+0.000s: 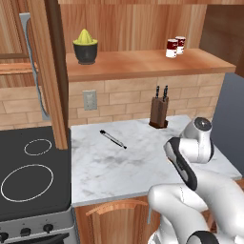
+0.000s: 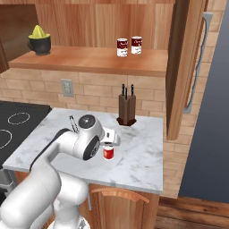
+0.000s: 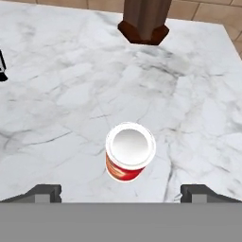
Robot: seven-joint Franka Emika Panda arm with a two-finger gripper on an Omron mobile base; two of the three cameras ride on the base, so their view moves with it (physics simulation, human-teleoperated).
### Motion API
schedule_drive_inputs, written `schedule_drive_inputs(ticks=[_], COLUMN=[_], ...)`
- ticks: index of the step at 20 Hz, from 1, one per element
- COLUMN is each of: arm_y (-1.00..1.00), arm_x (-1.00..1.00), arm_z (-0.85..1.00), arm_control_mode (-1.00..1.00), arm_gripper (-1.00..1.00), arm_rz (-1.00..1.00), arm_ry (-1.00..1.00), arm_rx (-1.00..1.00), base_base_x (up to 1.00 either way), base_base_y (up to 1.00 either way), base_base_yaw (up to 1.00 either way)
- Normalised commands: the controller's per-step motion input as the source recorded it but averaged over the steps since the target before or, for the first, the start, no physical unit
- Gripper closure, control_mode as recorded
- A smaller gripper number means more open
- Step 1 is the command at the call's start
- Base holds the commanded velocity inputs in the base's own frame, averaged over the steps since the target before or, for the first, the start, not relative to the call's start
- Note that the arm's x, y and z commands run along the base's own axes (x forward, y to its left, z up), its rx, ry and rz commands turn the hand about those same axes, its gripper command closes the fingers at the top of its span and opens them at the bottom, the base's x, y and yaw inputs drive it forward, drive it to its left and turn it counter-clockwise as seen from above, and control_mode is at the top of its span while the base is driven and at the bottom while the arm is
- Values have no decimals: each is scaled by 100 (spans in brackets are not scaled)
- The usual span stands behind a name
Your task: Pick the cans from the counter and place them in their designated side in the cabinet.
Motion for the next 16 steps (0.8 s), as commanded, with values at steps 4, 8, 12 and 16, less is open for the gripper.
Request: schedule_drive_inputs(ticks=[4, 8, 12, 16], arm_y=[-2, -3, -4, -5], arm_x=[20, 21, 17, 15], arm_z=[-14, -12, -13, -14], arm_control_mode=[-100, -100, -100, -100], arm_gripper=[-100, -100, -100, -100], arm_rz=[0, 0, 0, 0], arm_ry=[2, 3, 3, 3], arm_rx=[0, 0, 0, 0], base_base_x=[0, 0, 0, 0], base_base_y=[0, 0, 0, 0], base_base_yaw=[0, 0, 0, 0])
